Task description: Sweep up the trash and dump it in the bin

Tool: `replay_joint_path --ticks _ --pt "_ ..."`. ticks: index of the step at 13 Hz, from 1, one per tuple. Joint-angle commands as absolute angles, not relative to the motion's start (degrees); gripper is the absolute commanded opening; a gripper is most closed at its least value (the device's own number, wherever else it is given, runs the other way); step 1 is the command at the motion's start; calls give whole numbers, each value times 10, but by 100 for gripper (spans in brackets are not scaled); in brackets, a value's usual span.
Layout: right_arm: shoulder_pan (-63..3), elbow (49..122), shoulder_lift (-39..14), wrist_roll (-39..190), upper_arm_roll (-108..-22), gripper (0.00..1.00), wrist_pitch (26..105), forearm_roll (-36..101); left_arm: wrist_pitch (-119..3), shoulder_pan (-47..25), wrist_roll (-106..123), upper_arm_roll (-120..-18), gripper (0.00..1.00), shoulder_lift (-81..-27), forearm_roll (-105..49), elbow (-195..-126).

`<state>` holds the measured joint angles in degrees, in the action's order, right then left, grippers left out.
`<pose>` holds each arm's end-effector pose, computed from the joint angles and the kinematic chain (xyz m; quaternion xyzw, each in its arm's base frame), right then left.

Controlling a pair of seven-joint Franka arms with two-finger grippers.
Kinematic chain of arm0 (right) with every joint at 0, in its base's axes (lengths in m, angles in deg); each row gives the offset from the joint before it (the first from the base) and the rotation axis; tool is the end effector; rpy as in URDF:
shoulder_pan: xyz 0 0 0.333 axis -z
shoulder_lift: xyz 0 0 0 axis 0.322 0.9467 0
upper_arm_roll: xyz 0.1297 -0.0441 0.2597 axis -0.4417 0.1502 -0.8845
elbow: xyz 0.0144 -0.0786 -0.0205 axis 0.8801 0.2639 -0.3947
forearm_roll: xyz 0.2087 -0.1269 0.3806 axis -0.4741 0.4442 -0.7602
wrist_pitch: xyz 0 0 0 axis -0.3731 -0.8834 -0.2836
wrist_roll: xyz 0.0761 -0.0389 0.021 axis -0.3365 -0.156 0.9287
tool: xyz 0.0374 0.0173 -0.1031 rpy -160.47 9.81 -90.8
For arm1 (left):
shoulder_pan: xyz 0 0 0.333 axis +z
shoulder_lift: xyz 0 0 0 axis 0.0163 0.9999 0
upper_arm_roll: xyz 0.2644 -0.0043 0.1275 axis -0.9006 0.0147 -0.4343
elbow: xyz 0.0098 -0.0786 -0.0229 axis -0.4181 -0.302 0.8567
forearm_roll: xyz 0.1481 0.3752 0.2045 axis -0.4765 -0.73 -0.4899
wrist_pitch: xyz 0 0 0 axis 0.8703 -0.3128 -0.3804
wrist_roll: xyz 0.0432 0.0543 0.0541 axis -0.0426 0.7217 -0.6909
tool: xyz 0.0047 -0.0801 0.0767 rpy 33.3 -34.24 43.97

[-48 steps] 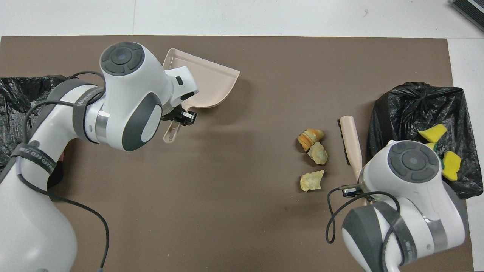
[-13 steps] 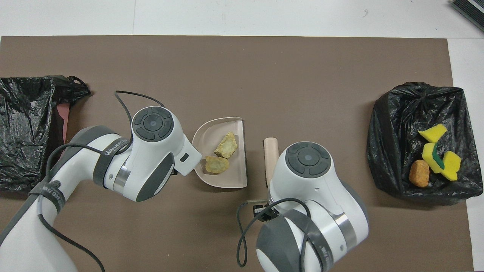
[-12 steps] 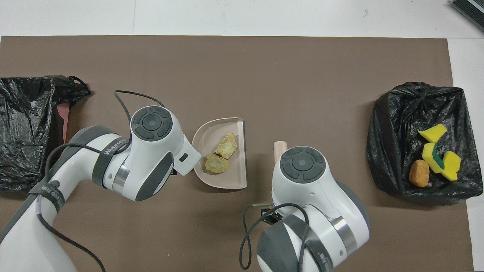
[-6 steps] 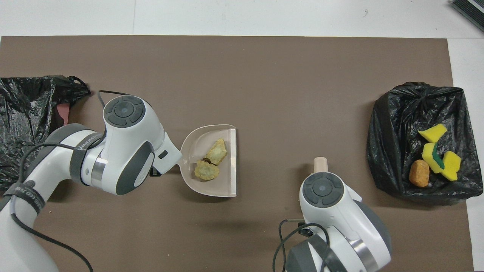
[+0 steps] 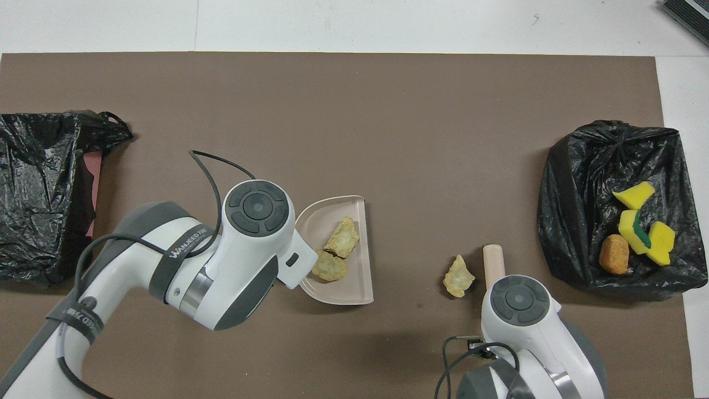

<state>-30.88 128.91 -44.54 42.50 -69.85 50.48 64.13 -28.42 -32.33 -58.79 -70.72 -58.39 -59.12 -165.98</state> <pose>0.3780 0.1600 0.2692 0.9684 -0.0153 -0.2096 0.1341 0.4971 -0.3330 0.3316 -0.7109 0.6939 0.1117 0.0273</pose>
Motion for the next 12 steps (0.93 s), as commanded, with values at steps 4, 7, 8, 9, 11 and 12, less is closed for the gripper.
replay_joint_path --ticks 4,7,8,9,11,12 --pt "-315 1305 -426 521 -705 0 586 502 -272 -362 -513 -715 0 -600 -606 -1682" --pt "-374 1304 -387 511 -705 0 658 415 -301 -360 -509 -714 0 -595 -606 -1692" --pt "-397 1302 -373 505 -705 0 691 375 -316 -359 -509 -714 0 -593 -606 -1697" --pt "-420 1297 -361 506 -705 0 720 346 -336 -359 -509 -714 0 -593 -606 -1709" --pt "-452 1266 -344 513 -706 0 732 323 -360 -362 -509 -713 0 -596 -603 -1722" --pt "-456 1246 -334 514 -706 0 733 287 -367 -361 -512 -713 0 -596 -598 -1723"
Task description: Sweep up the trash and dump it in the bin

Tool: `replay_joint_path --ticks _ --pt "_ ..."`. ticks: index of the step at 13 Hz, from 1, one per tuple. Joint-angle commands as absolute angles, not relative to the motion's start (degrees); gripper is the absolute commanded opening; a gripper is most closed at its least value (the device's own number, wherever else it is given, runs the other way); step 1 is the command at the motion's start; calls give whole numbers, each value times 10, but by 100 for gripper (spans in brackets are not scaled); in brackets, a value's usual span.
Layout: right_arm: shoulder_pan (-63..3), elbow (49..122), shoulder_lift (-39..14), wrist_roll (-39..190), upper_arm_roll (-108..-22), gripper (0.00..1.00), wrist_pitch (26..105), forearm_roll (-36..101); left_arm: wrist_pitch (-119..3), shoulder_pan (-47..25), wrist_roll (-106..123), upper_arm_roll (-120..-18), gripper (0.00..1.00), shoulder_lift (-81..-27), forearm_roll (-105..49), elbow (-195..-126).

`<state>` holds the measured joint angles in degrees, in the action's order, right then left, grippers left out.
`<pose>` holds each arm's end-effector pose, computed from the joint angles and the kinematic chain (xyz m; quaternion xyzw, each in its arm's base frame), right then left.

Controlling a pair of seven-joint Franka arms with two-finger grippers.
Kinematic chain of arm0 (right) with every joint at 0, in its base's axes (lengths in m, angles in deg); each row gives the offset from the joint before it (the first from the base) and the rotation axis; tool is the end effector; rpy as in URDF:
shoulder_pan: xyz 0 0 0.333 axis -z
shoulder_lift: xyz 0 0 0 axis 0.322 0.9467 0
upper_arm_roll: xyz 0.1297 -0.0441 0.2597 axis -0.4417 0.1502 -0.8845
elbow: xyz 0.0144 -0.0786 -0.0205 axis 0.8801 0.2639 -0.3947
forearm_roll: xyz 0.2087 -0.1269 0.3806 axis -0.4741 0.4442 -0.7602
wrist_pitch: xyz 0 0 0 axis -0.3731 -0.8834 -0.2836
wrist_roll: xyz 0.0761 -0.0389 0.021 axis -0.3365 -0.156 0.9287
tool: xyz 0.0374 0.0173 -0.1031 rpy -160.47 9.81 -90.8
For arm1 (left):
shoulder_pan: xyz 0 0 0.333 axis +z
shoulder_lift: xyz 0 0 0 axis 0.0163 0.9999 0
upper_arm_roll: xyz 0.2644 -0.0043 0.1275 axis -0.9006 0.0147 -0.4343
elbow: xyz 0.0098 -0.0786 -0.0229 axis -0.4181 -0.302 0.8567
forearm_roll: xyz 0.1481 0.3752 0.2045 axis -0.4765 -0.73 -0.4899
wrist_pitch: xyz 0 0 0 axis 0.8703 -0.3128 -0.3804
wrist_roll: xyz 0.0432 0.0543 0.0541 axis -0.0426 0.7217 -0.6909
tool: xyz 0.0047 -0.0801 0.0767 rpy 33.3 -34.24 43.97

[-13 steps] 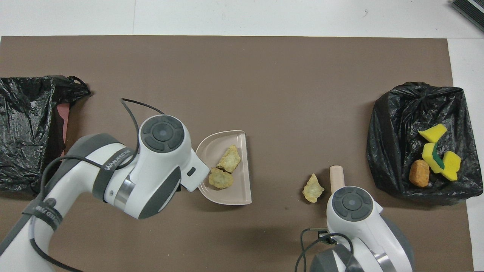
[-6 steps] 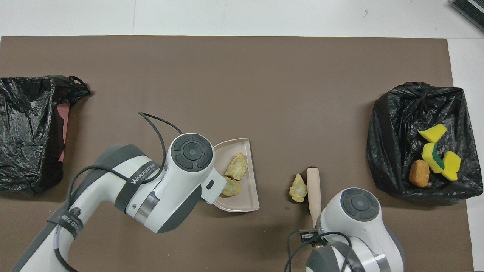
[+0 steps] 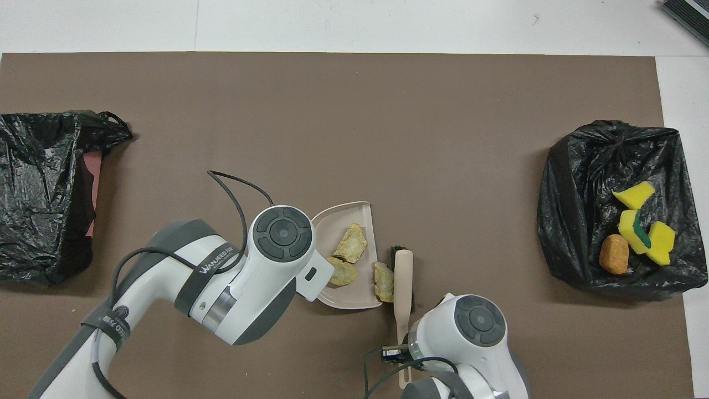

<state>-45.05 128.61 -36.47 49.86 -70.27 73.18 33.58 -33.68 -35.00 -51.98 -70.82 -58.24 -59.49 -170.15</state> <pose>0.3475 0.2988 0.2309 -0.9783 -0.0052 0.1798 0.1024 0.4730 -0.3494 0.3008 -0.7331 0.6715 0.1010 0.0379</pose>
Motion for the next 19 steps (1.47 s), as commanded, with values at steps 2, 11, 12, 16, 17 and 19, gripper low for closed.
replay_joint_path --ticks 2,11,12,16,17,19 --pt "-467 1204 -318 504 -706 0 732 251 -399 -352 -530 -713 0 -591 -595 -1723" --pt "-463 1120 -392 315 -704 0 552 435 -435 -218 -737 -713 0 -553 -446 -1685" --pt "-467 1124 -398 303 -707 0 550 435 -433 -206 -759 -713 0 -551 -435 -1678" --pt "-526 1178 -378 274 -712 0 598 428 -399 -148 -841 -714 0 -541 -397 -1626" --pt "-557 1179 -354 273 -714 0 604 427 -363 -136 -865 -715 0 -528 -400 -1587" --pt "-582 1195 -341 276 -714 0 630 428 -292 -100 -928 -717 0 -513 -433 -1497"
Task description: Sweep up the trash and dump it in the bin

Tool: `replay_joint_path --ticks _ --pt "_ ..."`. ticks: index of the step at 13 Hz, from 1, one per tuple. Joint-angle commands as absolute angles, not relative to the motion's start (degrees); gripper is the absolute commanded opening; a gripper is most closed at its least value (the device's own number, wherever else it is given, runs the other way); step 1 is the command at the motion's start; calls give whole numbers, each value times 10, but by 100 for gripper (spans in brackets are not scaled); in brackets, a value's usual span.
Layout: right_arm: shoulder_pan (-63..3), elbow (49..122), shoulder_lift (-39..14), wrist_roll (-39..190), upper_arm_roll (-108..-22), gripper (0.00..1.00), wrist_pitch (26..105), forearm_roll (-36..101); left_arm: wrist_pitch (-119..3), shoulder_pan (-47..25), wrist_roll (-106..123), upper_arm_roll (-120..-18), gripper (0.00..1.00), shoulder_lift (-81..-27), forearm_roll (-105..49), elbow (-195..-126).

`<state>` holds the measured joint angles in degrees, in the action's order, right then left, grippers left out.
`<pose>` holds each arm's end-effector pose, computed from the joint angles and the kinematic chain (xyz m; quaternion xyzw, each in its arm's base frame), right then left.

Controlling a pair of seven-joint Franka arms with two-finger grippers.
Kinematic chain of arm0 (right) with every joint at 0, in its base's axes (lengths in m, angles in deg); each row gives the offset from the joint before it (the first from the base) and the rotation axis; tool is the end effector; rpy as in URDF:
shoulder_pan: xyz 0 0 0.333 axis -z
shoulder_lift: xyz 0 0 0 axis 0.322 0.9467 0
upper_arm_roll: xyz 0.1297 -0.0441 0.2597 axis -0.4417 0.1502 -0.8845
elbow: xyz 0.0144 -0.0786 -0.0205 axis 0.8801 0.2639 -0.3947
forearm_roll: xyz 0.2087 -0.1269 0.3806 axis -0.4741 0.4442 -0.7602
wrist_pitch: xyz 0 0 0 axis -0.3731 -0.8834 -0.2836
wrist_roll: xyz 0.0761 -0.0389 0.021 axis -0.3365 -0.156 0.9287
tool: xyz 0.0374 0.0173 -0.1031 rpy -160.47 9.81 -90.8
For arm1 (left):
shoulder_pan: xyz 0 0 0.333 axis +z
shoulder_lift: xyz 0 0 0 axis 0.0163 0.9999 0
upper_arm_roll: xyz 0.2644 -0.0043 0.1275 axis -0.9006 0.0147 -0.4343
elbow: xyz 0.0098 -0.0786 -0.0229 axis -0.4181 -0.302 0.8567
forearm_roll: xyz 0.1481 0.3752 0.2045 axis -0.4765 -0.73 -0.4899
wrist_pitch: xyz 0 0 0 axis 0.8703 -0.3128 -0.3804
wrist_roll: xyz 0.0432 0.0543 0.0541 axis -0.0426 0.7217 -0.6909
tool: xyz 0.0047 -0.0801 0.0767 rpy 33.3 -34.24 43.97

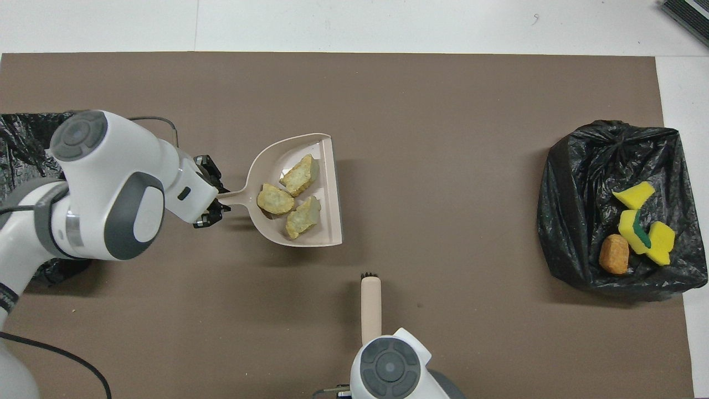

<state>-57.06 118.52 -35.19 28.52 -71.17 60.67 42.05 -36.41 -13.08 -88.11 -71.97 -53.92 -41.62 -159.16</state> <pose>0.2888 0.4014 0.2842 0.9790 0.0096 -0.2036 0.0024 0.6261 -0.1693 0.3536 0.7070 -0.7010 0.0367 0.0854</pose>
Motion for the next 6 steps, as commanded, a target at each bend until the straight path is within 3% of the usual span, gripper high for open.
replay_joint_path --ticks 1,4,6 --pt "-582 1197 -341 281 -714 0 628 428 -264 -84 -932 -718 0 -507 -437 -1472" --pt "-582 1209 -341 284 -714 4 623 434 -182 -44 -933 -724 0 -512 -479 -1423" --pt "-579 1209 -334 281 -714 18 635 432 -140 -8 -934 -724 0 -517 -499 -1401"
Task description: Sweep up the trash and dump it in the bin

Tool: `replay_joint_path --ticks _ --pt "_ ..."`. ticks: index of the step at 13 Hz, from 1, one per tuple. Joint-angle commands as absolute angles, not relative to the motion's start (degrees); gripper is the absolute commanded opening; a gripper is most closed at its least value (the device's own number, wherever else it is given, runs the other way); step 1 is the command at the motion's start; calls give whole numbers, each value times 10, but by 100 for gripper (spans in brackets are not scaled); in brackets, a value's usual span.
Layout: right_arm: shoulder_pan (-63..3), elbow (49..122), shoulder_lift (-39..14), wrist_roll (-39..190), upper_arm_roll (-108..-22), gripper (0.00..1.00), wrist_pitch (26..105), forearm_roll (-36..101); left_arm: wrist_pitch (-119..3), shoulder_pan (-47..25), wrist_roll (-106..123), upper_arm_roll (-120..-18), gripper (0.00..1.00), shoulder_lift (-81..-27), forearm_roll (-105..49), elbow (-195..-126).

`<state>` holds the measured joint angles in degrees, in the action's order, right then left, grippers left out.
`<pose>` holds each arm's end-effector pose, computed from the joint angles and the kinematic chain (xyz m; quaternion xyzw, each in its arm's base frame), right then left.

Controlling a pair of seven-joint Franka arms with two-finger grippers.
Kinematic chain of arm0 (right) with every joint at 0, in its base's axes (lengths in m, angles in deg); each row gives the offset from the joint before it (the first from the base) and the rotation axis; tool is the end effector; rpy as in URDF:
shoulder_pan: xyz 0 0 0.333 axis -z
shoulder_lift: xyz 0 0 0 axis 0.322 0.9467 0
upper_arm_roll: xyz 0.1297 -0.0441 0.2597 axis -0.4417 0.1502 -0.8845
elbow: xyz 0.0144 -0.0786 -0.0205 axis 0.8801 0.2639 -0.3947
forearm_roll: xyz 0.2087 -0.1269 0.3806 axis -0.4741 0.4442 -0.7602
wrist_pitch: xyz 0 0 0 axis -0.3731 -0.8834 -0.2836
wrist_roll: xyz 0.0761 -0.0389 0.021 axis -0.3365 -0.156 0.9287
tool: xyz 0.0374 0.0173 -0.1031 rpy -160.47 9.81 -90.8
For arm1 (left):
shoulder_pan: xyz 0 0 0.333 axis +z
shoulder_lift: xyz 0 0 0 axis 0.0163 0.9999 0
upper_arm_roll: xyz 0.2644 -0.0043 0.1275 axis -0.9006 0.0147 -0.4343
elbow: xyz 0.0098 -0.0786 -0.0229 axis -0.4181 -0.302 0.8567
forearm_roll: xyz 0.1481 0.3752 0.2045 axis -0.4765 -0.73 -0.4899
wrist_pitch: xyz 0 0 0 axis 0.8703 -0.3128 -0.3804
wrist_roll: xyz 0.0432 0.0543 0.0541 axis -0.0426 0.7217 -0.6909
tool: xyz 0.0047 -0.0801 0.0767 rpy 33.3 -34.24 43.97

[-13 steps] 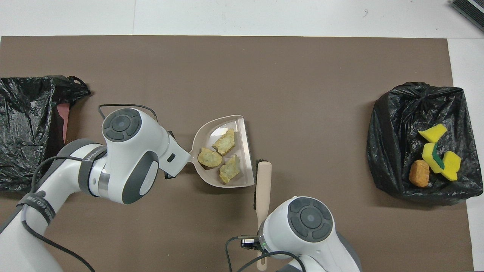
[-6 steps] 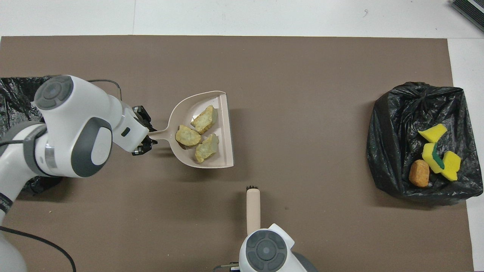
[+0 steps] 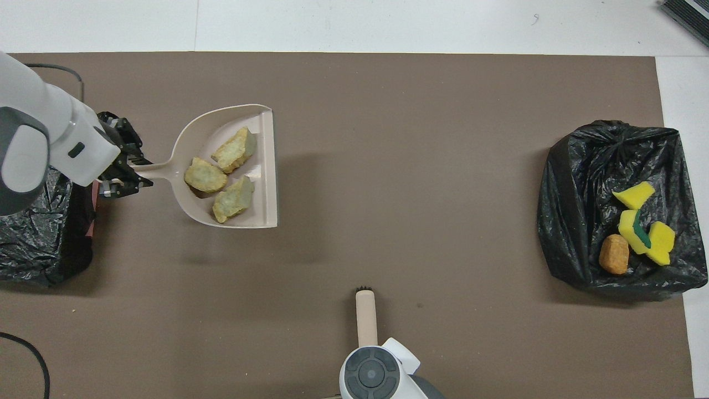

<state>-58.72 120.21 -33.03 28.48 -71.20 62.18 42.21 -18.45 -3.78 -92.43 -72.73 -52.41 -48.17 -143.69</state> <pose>0.2719 0.4013 0.2546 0.9760 0.0178 -0.2161 0.0208 0.6659 -0.0559 0.4515 0.7164 -0.6945 -0.0104 0.0668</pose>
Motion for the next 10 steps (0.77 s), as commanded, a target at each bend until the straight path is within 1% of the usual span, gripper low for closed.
replay_joint_path --ticks 1,7,8,9,10 --pt "-572 1208 -329 279 -714 18 653 426 -132 7 -935 -725 0 -524 -515 -1397" --pt "-559 1203 -312 308 -713 19 677 426 -146 134 -1081 -723 0 -525 -553 -1396" --pt "-559 1203 -305 307 -714 24 683 427 -155 152 -1108 -723 0 -524 -555 -1396" --pt "-559 1201 -304 307 -714 40 682 426 -165 168 -1132 -723 0 -524 -571 -1396" --pt "-559 1193 -303 308 -713 71 675 428 -177 184 -1146 -723 0 -524 -595 -1396"
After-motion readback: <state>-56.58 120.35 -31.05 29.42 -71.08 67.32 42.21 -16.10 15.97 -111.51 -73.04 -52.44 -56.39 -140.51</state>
